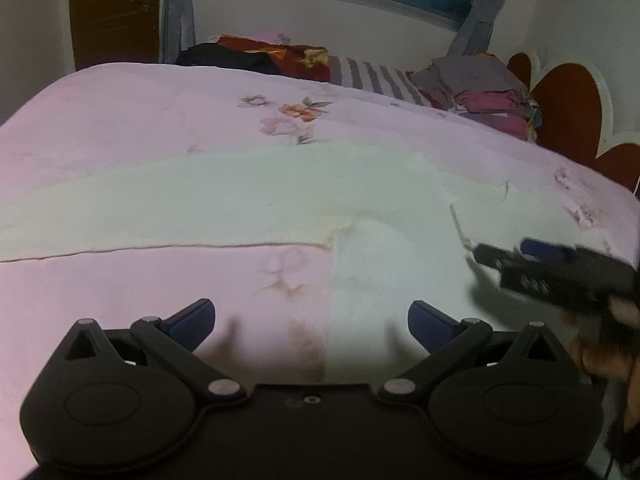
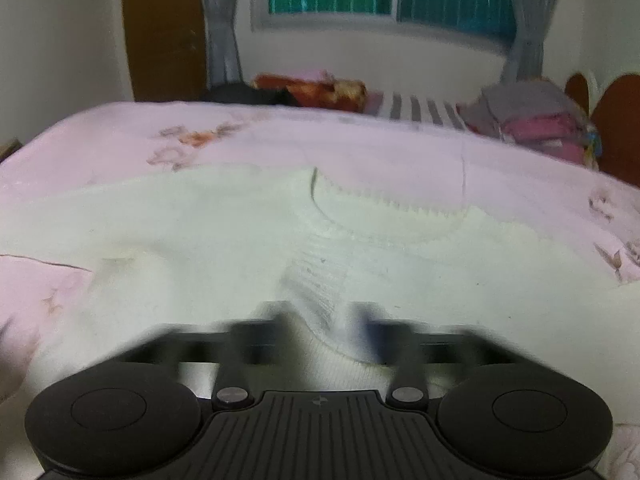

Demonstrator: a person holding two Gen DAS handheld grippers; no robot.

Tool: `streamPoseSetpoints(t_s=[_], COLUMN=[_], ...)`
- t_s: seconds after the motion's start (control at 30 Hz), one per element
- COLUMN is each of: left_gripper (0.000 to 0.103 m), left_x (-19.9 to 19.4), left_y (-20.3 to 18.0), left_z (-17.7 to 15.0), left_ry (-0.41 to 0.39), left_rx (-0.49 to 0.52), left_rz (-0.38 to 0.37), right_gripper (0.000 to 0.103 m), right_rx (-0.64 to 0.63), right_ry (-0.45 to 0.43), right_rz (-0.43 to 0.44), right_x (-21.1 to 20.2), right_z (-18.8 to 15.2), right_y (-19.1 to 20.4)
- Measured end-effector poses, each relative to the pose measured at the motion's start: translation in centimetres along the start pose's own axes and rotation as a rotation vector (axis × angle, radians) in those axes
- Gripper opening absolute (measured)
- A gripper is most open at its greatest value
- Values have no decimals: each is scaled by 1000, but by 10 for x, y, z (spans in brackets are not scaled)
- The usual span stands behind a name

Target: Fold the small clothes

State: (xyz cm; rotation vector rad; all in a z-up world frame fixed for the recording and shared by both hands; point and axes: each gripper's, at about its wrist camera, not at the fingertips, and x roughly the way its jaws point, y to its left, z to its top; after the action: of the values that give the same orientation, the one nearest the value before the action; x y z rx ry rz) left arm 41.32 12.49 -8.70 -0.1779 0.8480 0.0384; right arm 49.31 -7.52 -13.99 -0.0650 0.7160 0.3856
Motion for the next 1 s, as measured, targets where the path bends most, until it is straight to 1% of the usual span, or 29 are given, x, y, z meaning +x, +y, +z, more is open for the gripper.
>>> streamPoseSetpoints(t_s=[0.03,0.07,0.1,0.13,0.17,0.2,0.3,0.33,0.4,0.47,0.5,0.57,0.6,0.63,0.73,0.83,0.93,1.0], left_gripper=[94,90,80,68,64,59,47,47,46,45,42,23,3,3,3,3,3,3], left_x=[4,8,14,22,32,42,76,87,109,121,126,133,140,141,125,106,97,98], left_y=[-5,-13,-22,-31,-41,-53,-81,-87,-98,-103,-106,-111,-111,-109,-92,-65,-38,-27], left_z=[3,5,8,11,15,17,26,30,35,39,40,44,46,47,56,63,65,65], left_ry=[-1,-3,0,7,18,29,78,85,117,124,123,122,130,137,67,8,2,3], left_rx=[-1,-2,-1,-2,-3,-5,-29,-39,-63,-97,-106,-93,-82,-83,-103,-103,-99,-103], left_rz=[-26,-59,-101,-137,-181,-229,-322,-340,-330,-342,-340,-341,-349,-367,-395,-355,-312,-284], right_gripper=[71,69,63,41,25,22,21,21,21,21,21,21,21,21,21,21,21,21], right_rx=[15,29,57,84,132,167,248,269,307,360,377,410,431,449,453,454,465,466], right_ry=[-26,-19,-16,-31,-13,-5,2,11,16,26,28,34,41,40,37,33,27,24], right_rz=[3,-7,-10,-3,-5,-19,-66,-84,-111,-129,-137,-145,-146,-141,-140,-138,-139,-144], right_x=[-8,-13,-19,-23,-27,-30,-55,-59,-70,-71,-73,-78,-85,-87,-85,-88,-89,-89], right_z=[-4,-4,-8,-11,-14,-18,-30,-32,-38,-41,-42,-45,-49,-53,-50,-52,-54,-54], right_y=[-3,-9,-18,-26,-39,-48,-78,-89,-106,-126,-133,-144,-153,-157,-158,-156,-159,-160])
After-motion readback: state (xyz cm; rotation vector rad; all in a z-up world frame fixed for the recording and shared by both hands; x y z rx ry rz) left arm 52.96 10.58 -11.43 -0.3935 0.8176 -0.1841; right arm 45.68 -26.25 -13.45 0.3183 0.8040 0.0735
